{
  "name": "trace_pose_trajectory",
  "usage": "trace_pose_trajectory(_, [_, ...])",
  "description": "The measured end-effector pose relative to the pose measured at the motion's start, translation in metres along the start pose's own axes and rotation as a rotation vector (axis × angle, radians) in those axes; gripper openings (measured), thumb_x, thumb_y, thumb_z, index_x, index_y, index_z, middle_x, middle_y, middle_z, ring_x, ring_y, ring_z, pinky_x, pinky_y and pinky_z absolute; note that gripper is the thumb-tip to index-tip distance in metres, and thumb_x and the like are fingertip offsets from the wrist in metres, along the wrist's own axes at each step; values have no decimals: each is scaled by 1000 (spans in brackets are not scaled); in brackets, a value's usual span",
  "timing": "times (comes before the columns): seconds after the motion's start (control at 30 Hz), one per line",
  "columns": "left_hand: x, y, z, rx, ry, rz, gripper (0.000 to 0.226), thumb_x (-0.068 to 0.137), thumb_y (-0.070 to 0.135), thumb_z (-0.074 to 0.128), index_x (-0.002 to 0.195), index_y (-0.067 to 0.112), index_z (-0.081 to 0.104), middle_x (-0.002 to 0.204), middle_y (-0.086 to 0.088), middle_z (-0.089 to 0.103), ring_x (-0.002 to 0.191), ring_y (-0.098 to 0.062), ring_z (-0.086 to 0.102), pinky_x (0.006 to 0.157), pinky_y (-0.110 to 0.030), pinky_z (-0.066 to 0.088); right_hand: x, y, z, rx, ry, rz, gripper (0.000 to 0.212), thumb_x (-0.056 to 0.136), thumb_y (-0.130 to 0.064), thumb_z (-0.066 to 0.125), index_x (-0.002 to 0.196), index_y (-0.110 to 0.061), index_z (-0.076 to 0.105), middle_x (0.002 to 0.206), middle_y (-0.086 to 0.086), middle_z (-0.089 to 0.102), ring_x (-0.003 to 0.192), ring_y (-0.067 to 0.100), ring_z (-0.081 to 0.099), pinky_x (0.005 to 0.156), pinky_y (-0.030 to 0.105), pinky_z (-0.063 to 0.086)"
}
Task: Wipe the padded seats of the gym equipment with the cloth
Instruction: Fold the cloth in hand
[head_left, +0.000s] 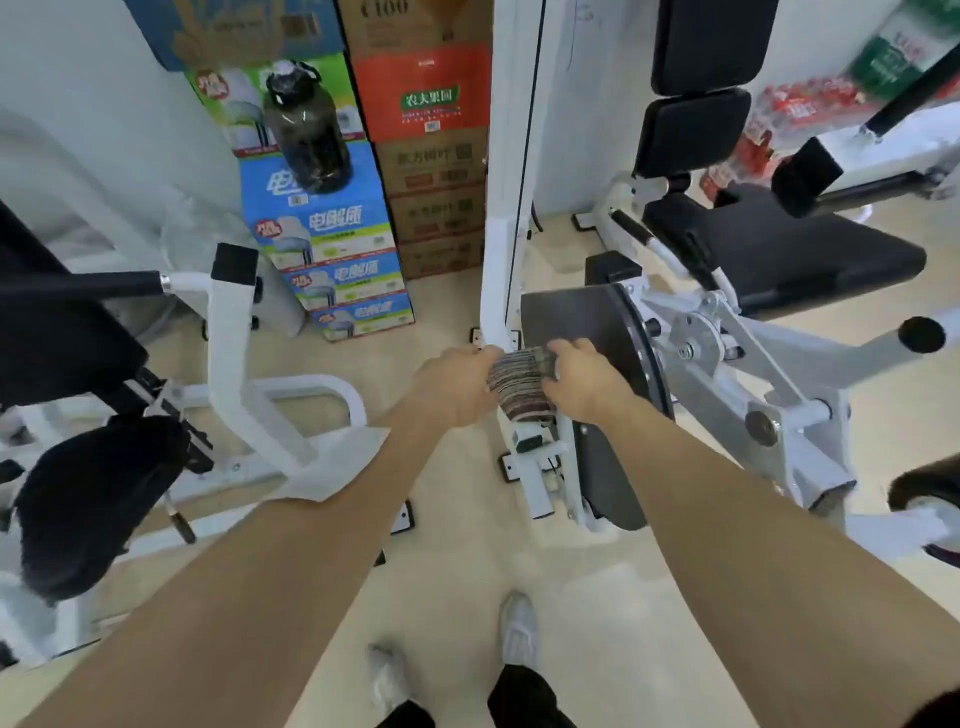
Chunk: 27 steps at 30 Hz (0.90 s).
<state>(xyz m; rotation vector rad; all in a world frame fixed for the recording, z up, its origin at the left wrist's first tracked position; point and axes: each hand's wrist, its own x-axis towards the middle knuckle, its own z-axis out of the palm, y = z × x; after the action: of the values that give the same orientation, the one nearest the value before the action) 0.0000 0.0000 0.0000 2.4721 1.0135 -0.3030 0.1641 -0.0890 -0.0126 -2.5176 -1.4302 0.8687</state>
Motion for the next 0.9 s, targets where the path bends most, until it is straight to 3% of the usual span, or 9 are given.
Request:
trace_pose_trajectory(0.13, [33, 2, 55, -107, -20, -6, 41, 88, 25, 67, 129, 23, 60, 131, -7, 58, 120, -29, 56, 95, -42, 51, 26, 24, 45, 137, -40, 39, 47, 88, -10, 50, 135, -16, 52, 131, 12, 51, 117, 32, 56, 105, 46, 46])
trace_pose_trajectory(0.23, [56, 6, 89, -171, 13, -24, 40, 82, 19, 71, 121, 20, 61, 130, -7, 55, 116, -29, 56, 95, -42, 50, 45, 34, 72, 239, 13, 53, 42, 89, -10, 57, 130, -17, 55, 129, 10, 55, 122, 28, 55, 102, 46, 50])
trace_pose_trajectory(0.43, [68, 15, 108, -169, 69, -130, 42, 78, 38, 76, 110, 25, 53, 123, -1, 50, 105, -24, 55, 84, -42, 53, 55, 34, 77, 356, 110, 173, 13, 88, -7, 61, 100, -11, 59, 104, 11, 67, 94, 30, 65, 85, 43, 57])
trace_pose_trajectory(0.53, [59, 21, 96, -163, 110, -155, 29, 84, 36, 67, 106, 19, 58, 115, -4, 57, 101, -27, 57, 79, -42, 53, 47, 21, 61, 459, 42, 158, 6, 89, -17, 62, 90, -12, 59, 86, 2, 62, 86, 26, 61, 79, 35, 55])
trace_pose_trajectory(0.6, [50, 29, 79, -218, 171, -178, 24, 86, 31, 64, 105, 18, 60, 110, -5, 60, 98, -28, 60, 78, -41, 53, 40, 15, 40, 609, 25, 156, 9, 89, -17, 62, 95, -9, 62, 90, 3, 66, 86, 23, 63, 72, 31, 56])
trace_pose_trajectory(0.73, [21, 55, 31, -358, 308, -240, 13, 93, 16, 54, 104, 19, 60, 100, -6, 69, 92, -27, 63, 76, -39, 52, 22, 6, -14, 785, 30, 105, 17, 81, -19, 72, 93, -8, 70, 88, 8, 73, 82, 23, 71, 78, 41, 61])
trace_pose_trajectory(0.8, [5, 75, 6, -424, 392, -243, 11, 98, 15, 49, 102, 23, 56, 89, -2, 67, 83, -23, 61, 67, -34, 47, 5, 3, -43, 802, 48, 60, 22, 77, -26, 74, 93, -11, 70, 89, 8, 72, 83, 23, 71, 79, 45, 61])
trace_pose_trajectory(0.9, [-22, 112, -32, -521, 489, -194, 13, 103, 15, 43, 100, 25, 51, 83, 3, 61, 77, -16, 60, 59, -26, 42, -29, 9, -84, 786, 60, -34, 18, 83, -27, 67, 86, -10, 66, 81, 12, 72, 71, 27, 68, 69, 44, 60])
